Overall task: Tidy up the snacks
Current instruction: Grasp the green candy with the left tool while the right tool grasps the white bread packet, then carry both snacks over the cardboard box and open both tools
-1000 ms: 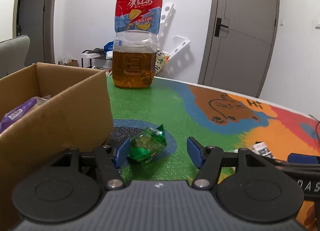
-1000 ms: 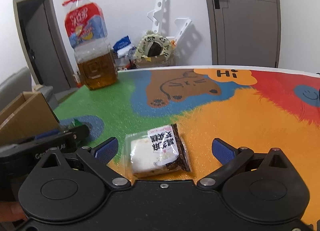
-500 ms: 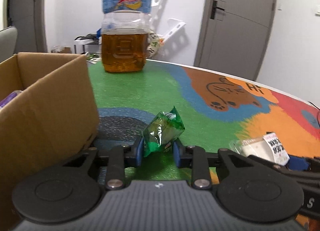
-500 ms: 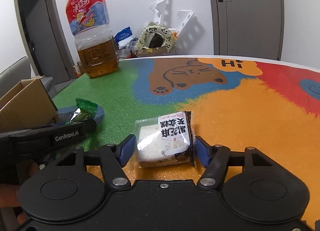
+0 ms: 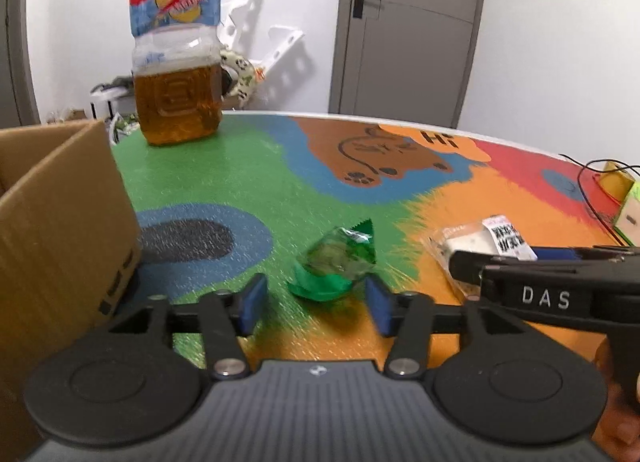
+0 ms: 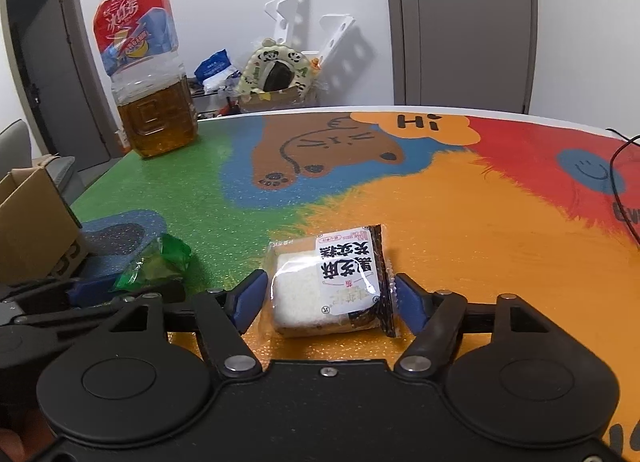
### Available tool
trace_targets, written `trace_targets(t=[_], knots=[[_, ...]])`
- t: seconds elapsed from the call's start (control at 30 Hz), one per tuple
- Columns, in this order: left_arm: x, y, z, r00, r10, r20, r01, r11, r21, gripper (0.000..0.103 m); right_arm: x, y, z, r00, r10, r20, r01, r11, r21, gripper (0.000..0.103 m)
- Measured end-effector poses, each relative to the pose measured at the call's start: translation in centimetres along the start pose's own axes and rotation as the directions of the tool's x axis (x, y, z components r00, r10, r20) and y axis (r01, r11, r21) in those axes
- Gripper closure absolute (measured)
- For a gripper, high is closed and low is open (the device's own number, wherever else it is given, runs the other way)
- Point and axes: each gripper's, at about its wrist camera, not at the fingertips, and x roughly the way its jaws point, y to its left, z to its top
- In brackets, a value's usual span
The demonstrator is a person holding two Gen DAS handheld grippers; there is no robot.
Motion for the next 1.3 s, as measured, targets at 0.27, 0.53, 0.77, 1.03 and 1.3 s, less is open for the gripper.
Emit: trace_targets(t=[0.27,0.53,0.77,1.03,1.3], knots=[[1.2,-0.5,1.1,0.999,0.025,0.026,-0.026,0.999,0.030,0.048,0.2,-0.3,0.0,1.000,-0.006,0.015,0.006,1.000,0.007,0.030],[2.7,-0.7,1.3,1.000,-0.009,0.008,0.009,1.000,0.027,0.064,0.2,-0.3,0.0,1.000,0.021,0.020,-0.021,1.000,0.004,0.044],[1.0,-1.1,0.6,1.000,-0.003,0.017,0.003,1.000,0.019,0.071,-0.3,-0.4,0.2,0.999,0.024,0.034,-0.024,1.000,0.019,0.048],[-2.2,-0.3,0.4,0.999,0.005,0.050,-0.004,1.000,-0.020,0.071,-2.2,-0.4,0.7,0.994,0.049,0.100,-0.053,0.998,0.040,0.049],[-6.7,1.9,1.4,0.993,0.031,0.112,-0.020,0.995,-0.093,0.071,-5.1,0.6,1.6,0.978,0.095,0.184,-0.101,0.995,0.023,0.049]])
